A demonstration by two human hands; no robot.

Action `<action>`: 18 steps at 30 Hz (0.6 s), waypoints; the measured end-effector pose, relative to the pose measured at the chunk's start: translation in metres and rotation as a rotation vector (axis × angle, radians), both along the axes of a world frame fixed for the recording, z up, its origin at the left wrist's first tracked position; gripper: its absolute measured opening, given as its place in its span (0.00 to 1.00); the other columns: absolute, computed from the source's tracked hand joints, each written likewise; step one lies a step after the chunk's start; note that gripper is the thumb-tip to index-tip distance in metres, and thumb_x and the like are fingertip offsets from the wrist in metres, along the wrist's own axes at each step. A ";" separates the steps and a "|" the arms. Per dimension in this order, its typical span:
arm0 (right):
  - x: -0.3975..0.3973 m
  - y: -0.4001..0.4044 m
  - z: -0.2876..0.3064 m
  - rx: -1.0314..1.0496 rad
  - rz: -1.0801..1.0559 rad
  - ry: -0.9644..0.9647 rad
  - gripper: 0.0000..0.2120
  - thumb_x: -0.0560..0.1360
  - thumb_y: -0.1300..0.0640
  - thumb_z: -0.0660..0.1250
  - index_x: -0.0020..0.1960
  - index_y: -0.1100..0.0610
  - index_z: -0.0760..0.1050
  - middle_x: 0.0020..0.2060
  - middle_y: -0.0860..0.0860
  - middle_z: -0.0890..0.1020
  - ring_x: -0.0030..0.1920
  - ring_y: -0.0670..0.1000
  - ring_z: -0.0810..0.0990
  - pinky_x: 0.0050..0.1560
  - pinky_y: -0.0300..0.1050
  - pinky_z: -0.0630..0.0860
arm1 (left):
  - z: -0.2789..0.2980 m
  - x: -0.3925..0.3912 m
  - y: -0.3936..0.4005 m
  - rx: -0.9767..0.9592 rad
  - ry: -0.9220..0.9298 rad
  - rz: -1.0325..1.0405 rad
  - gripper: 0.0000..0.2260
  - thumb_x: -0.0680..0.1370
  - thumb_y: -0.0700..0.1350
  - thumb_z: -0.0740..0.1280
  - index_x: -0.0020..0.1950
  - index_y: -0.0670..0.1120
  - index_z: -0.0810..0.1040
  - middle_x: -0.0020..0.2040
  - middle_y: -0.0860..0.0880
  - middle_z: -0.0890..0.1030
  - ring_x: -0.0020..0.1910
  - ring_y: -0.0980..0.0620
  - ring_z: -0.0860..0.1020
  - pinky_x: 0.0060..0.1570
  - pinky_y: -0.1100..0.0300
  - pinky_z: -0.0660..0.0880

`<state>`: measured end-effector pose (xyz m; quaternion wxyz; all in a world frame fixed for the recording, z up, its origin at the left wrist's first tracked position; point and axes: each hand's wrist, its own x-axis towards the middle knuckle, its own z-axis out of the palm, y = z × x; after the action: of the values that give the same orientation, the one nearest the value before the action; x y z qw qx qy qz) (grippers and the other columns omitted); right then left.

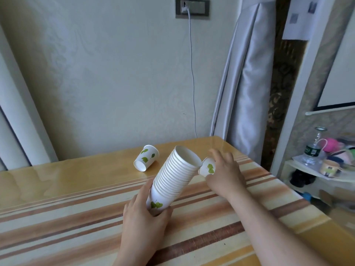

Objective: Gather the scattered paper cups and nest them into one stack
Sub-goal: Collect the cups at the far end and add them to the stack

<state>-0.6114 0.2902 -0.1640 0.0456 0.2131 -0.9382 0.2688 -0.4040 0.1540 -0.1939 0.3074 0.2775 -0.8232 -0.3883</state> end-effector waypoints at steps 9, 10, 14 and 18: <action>0.007 0.001 0.006 -0.316 0.009 -0.067 0.27 0.74 0.43 0.74 0.67 0.39 0.64 0.58 0.47 0.80 0.57 0.57 0.80 0.58 0.58 0.78 | 0.001 0.001 0.000 0.022 -0.009 -0.001 0.35 0.70 0.50 0.78 0.73 0.71 0.71 0.51 0.60 0.85 0.56 0.50 0.80 0.62 0.42 0.78; 0.011 -0.001 0.015 -0.682 0.025 -0.242 0.26 0.75 0.47 0.76 0.67 0.41 0.66 0.59 0.48 0.81 0.55 0.56 0.82 0.57 0.57 0.81 | 0.001 0.002 0.000 0.023 -0.011 -0.004 0.35 0.70 0.50 0.78 0.73 0.71 0.70 0.52 0.59 0.85 0.56 0.49 0.80 0.61 0.42 0.78; 0.016 -0.004 0.035 -1.662 0.250 -1.007 0.20 0.76 0.53 0.75 0.67 0.51 0.77 0.57 0.55 0.85 0.51 0.55 0.84 0.50 0.48 0.79 | 0.003 0.003 0.001 0.005 -0.009 -0.018 0.33 0.70 0.49 0.77 0.70 0.73 0.70 0.52 0.61 0.85 0.56 0.49 0.81 0.60 0.43 0.79; 0.023 -0.004 0.036 -1.571 0.518 -0.992 0.33 0.64 0.53 0.80 0.68 0.52 0.78 0.56 0.53 0.87 0.52 0.53 0.88 0.51 0.49 0.84 | 0.002 0.004 0.000 -0.005 -0.003 -0.012 0.33 0.71 0.48 0.78 0.69 0.72 0.71 0.53 0.64 0.84 0.58 0.50 0.80 0.62 0.45 0.77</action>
<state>-0.5884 0.2859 -0.1280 -0.2873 0.1842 -0.3273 0.8811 -0.4002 0.1536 -0.1922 0.3047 0.2725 -0.8261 -0.3879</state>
